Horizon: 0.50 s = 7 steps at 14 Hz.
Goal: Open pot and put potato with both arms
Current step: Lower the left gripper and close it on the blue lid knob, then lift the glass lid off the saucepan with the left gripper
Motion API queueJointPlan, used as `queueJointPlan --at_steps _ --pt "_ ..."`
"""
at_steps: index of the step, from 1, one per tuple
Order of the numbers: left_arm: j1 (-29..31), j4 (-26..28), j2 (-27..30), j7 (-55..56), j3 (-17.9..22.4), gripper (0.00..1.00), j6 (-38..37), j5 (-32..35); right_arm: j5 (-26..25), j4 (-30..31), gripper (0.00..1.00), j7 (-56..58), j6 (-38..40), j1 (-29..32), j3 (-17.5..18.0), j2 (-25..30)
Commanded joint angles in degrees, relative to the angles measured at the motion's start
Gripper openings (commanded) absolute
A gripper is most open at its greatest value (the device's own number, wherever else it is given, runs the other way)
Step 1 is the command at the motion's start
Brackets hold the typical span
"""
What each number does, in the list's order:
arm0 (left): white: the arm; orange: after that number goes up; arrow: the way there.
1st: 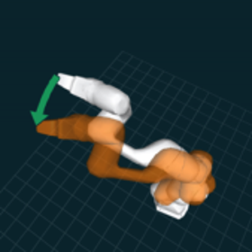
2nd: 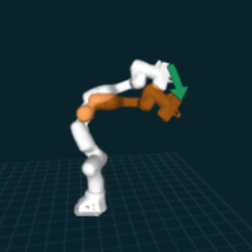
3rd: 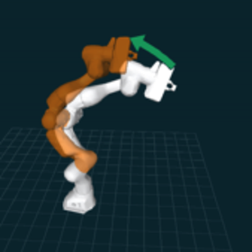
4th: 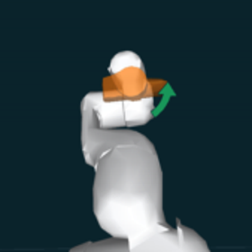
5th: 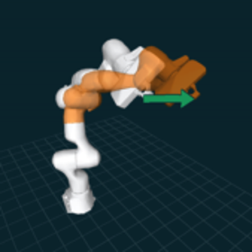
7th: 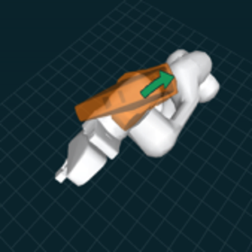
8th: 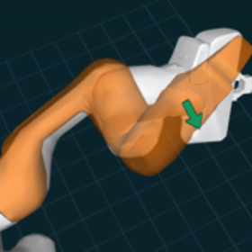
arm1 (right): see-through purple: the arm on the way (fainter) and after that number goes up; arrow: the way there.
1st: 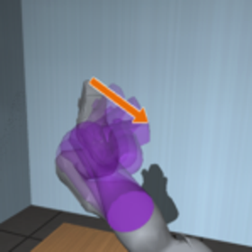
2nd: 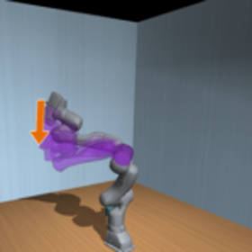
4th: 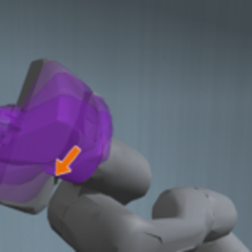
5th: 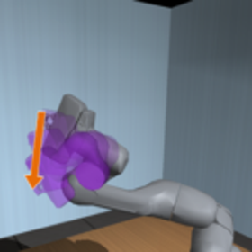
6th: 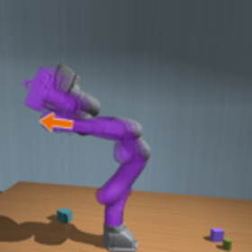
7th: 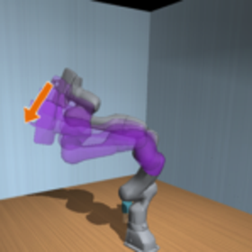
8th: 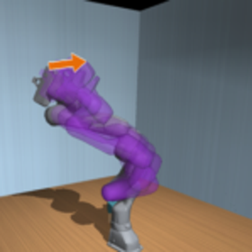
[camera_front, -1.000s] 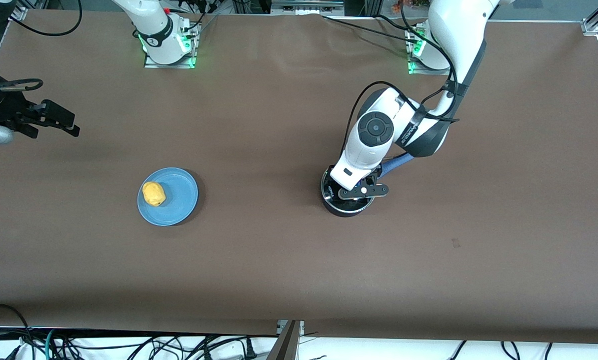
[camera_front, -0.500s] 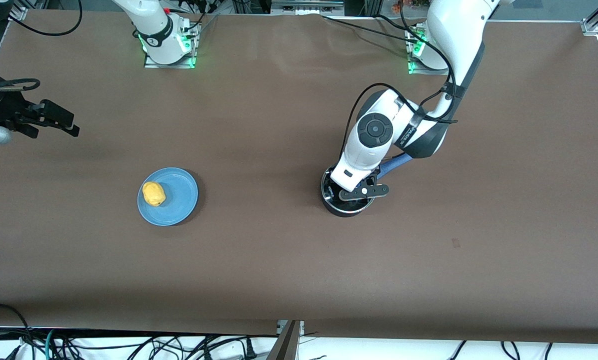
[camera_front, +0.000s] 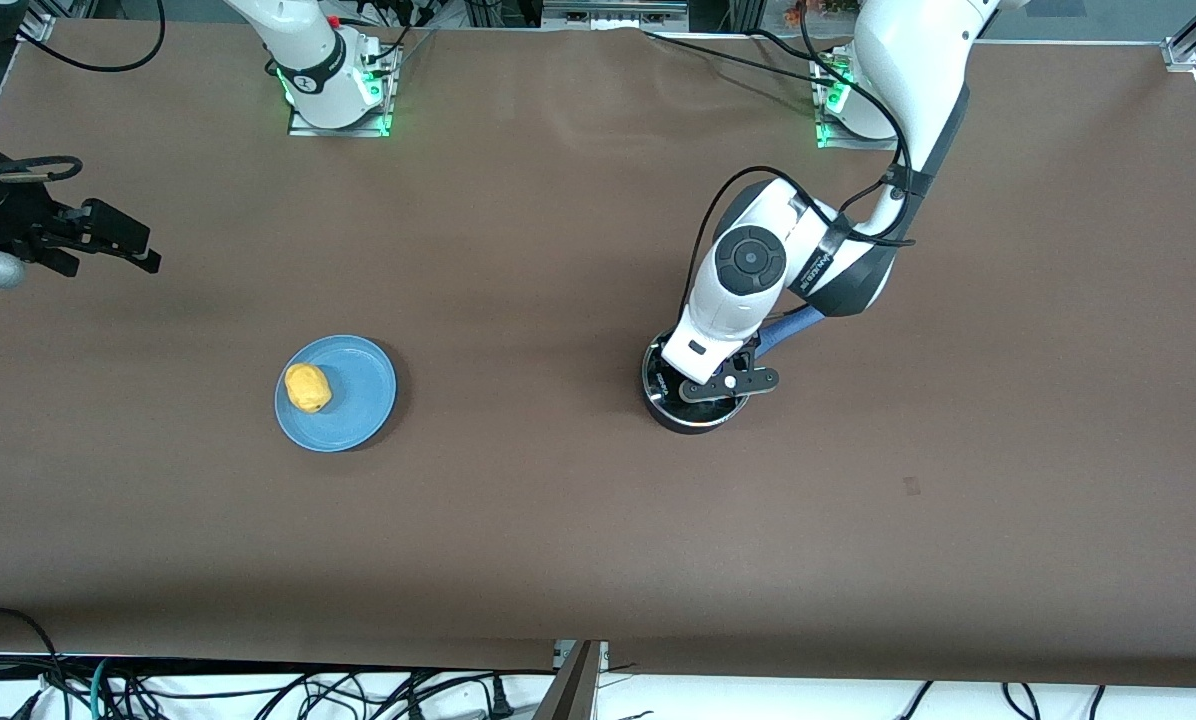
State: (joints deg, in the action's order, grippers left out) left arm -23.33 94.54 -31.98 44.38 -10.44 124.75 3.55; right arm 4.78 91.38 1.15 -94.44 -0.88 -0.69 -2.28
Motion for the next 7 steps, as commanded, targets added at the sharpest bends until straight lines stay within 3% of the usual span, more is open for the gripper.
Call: queueJointPlan --at_steps 1,4,7 --pt "1.2 -3.6 1.4 0.0 -0.6 0.54 -5.4 0.3 0.8 -0.9 1.0 0.9 0.7 0.3 0.2 -0.1" --pt "2.8 -5.8 3.8 -3.5 -0.6 0.53 -8.4 0.2 0.8 -0.9 1.0 1.1 0.2 0.4 0.0 -0.4" --pt "10.1 -5.2 6.1 -21.3 -0.5 0.52 -8.3 -1.7 0.8 -0.8 1.0 1.1 0.7 0.3 0.0 -0.2"
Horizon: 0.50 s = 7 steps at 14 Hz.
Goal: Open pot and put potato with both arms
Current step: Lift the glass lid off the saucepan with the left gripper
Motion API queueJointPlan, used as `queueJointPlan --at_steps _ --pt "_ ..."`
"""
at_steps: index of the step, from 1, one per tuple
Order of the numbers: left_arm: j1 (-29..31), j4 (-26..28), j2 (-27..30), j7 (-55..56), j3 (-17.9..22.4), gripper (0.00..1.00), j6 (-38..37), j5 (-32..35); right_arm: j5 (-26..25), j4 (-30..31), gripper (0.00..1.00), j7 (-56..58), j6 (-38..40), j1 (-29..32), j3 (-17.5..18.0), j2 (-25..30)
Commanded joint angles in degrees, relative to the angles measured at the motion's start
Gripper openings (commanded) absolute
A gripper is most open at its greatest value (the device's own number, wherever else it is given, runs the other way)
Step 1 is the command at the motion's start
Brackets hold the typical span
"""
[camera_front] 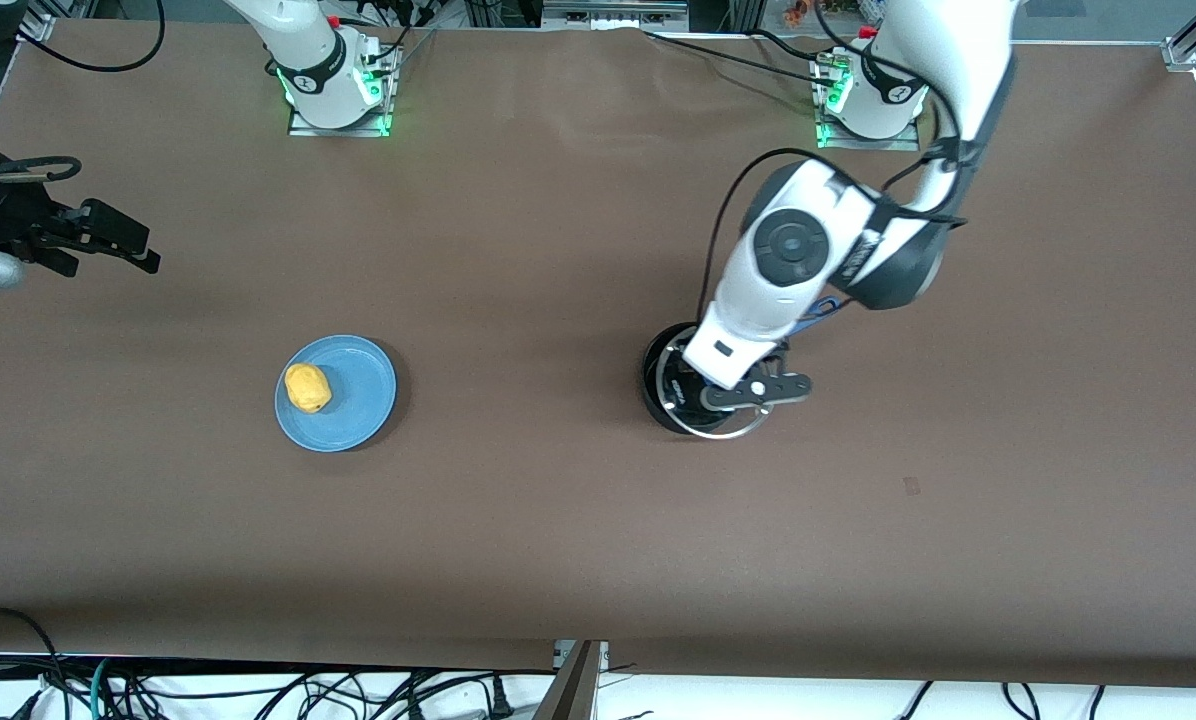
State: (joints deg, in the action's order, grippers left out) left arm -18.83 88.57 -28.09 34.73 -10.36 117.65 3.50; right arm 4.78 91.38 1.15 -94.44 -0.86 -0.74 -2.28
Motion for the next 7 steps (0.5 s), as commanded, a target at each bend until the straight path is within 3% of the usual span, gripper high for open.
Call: queueJointPlan --at_steps 1,7 --pt "8.5 1.1 2.2 -18.6 -0.3 0.52 -1.2 -2.5 0.8 -0.8 1.0 1.1 0.7 0.4 -0.1 -0.3" --pt "22.0 4.2 2.4 -52.7 6.0 0.52 -1.9 -3.0 0.8 -0.8 1.0 1.2 0.2 0.5 -0.1 -0.4"
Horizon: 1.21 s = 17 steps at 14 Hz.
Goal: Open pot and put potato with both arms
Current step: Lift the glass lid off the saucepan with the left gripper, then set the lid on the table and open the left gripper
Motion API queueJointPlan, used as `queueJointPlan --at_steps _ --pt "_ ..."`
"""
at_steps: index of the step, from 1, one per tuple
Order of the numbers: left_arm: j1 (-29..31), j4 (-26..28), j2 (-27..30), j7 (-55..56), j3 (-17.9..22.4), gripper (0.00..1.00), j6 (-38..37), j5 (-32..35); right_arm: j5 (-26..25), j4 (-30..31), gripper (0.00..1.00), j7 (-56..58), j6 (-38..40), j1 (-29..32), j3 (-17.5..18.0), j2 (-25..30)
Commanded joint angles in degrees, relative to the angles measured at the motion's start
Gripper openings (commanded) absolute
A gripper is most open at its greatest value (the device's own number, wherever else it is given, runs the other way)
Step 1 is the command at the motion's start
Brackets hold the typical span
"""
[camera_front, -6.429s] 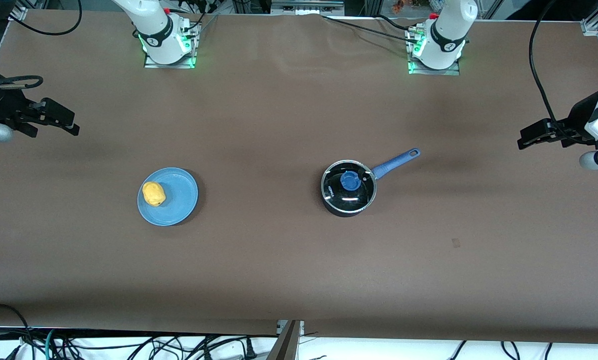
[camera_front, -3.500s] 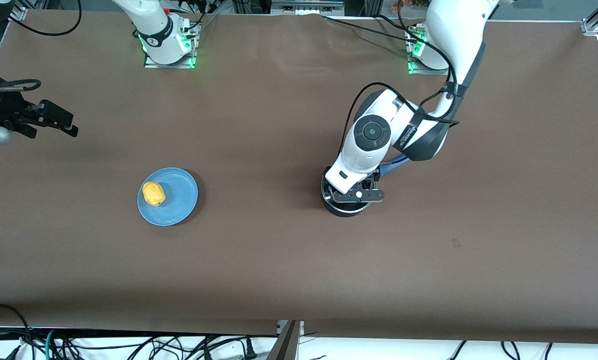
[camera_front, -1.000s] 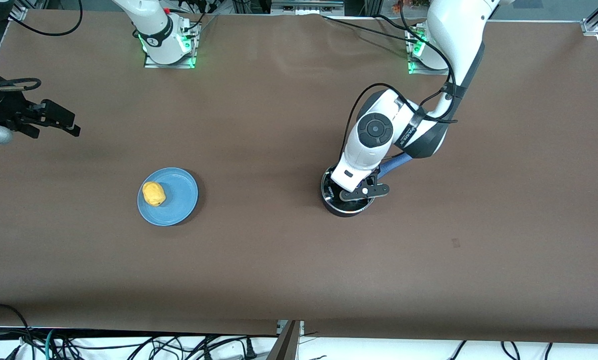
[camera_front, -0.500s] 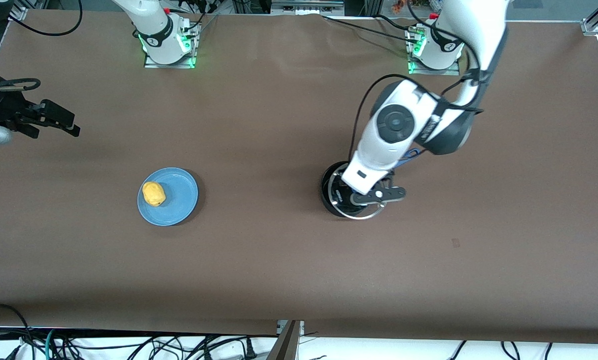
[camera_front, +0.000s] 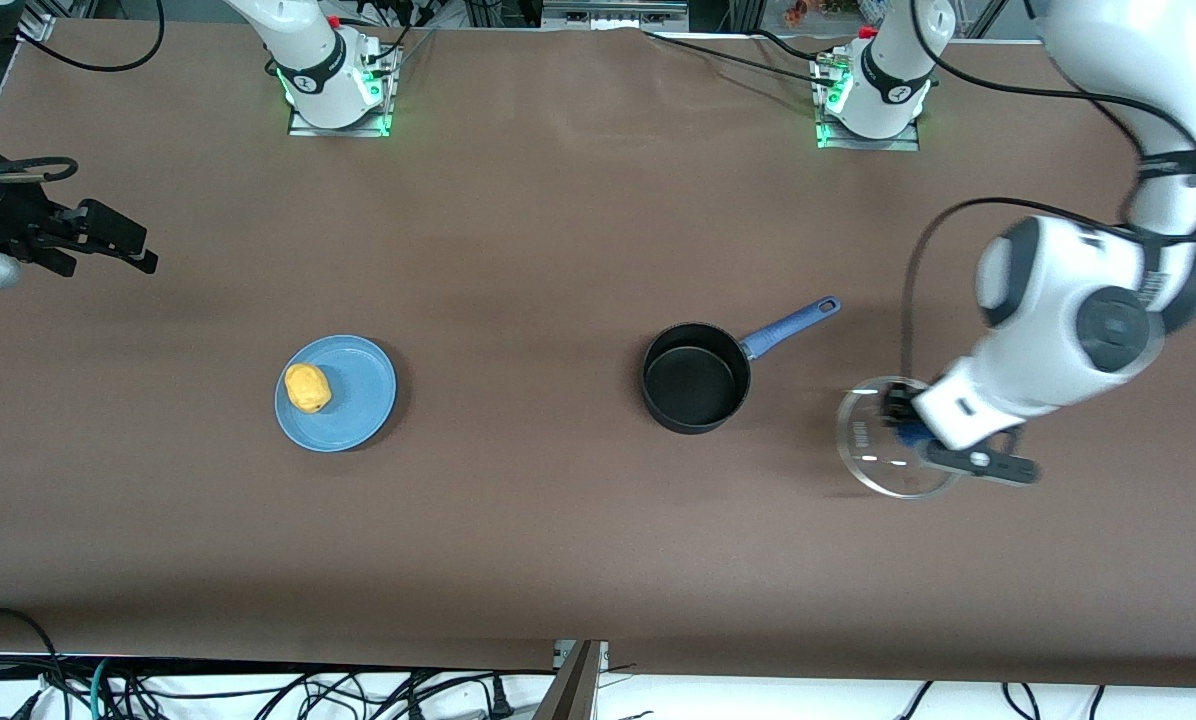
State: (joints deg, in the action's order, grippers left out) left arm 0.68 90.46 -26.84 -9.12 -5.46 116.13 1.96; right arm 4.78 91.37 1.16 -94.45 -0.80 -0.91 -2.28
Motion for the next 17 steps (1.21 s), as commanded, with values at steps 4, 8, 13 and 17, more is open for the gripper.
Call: queueJointPlan --at_steps 4,8,13,17 --pt "9.1 3.8 -2.9 -14.2 3.5 0.52 0.3 -5.4 0.8 -0.9 1.0 1.2 0.2 0.4 0.1 -0.4" --pt "11.1 4.4 -7.4 -17.9 5.4 0.52 5.1 -5.6 0.8 -0.9 1.0 1.2 0.2 0.4 0.1 -0.4" --pt "13.2 4.4 -11.1 -20.9 5.6 0.61 10.3 -5.4 0.8 -0.8 1.0 1.2 0.2 0.5 0.1 -0.4" --pt "13.3 3.3 -9.6 -20.6 5.5 1.0 9.0 -5.6 0.8 -0.8 1.0 1.2 0.4 0.5 0.0 -0.4"
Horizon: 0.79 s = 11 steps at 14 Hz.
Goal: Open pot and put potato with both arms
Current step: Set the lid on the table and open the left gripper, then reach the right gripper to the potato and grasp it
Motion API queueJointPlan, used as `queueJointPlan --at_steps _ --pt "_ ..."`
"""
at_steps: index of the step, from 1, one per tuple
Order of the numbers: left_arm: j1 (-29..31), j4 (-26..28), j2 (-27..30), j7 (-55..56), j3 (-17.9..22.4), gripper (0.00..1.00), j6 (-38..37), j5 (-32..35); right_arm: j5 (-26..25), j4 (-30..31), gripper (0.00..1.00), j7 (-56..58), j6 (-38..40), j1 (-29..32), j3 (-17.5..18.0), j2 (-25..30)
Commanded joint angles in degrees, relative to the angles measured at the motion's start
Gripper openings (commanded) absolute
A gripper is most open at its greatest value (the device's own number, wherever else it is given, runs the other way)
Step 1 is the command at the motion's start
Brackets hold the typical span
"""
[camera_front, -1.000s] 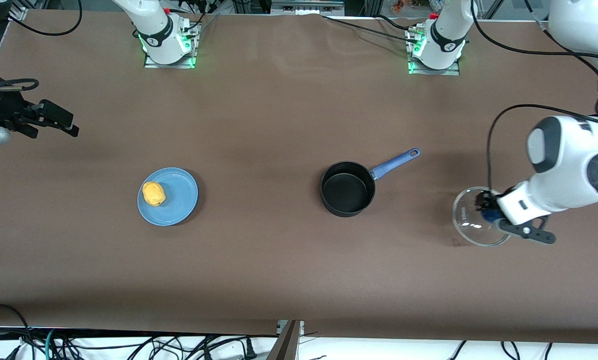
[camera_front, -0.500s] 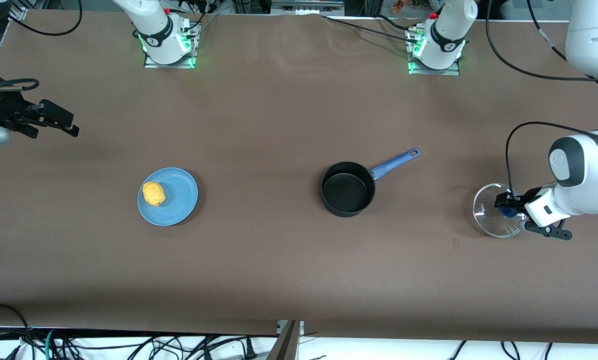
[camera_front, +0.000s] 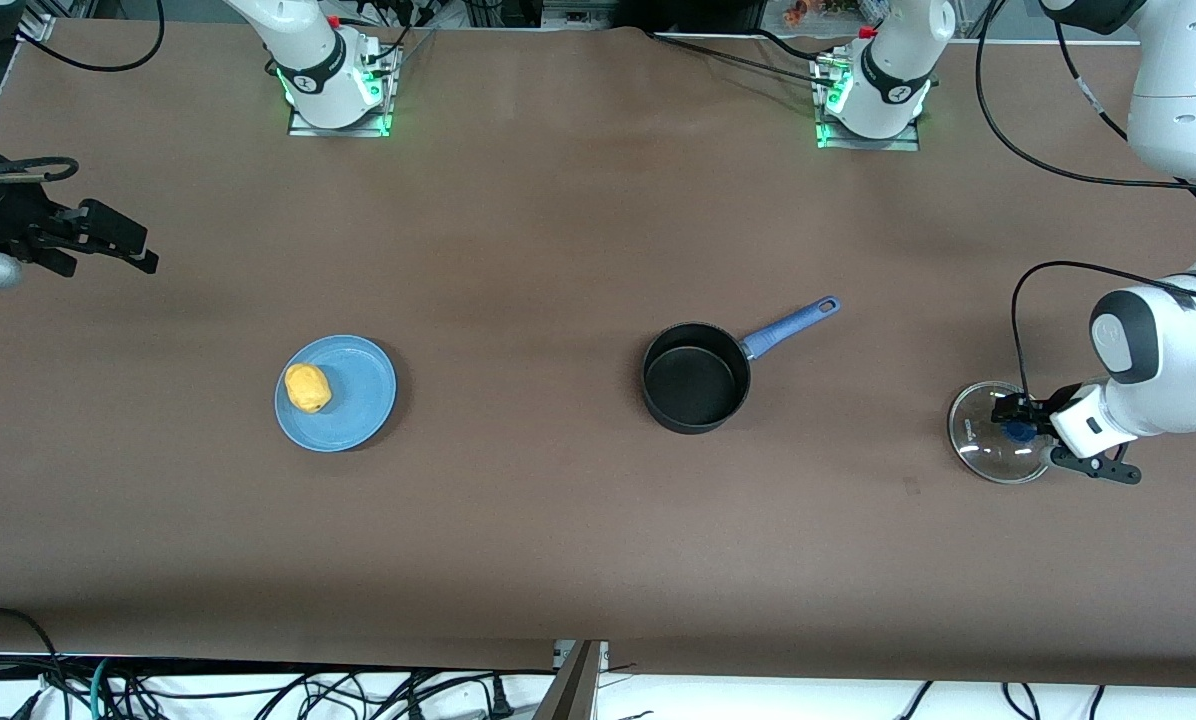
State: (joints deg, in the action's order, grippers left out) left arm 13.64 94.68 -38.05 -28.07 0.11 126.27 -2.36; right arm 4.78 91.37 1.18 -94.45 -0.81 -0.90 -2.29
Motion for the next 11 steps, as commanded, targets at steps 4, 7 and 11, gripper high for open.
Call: queueJointPlan --at_steps 4,7,11 --pt "-1.3 -1.3 12.4 -0.8 -1.1 1.0 -12.1 -0.9 0.8 -0.9 1.0 1.2 0.1 0.5 0.1 -0.3" --pt "-3.3 -4.1 19.6 7.8 -1.2 1.0 -24.8 0.0 0.3 -0.9 1.0 0.5 0.9 0.2 0.4 -0.3" --pt "-4.4 -4.8 27.9 18.3 -2.7 1.0 -32.8 0.9 0.6 -0.7 1.0 1.4 0.9 0.1 0.4 -4.9"
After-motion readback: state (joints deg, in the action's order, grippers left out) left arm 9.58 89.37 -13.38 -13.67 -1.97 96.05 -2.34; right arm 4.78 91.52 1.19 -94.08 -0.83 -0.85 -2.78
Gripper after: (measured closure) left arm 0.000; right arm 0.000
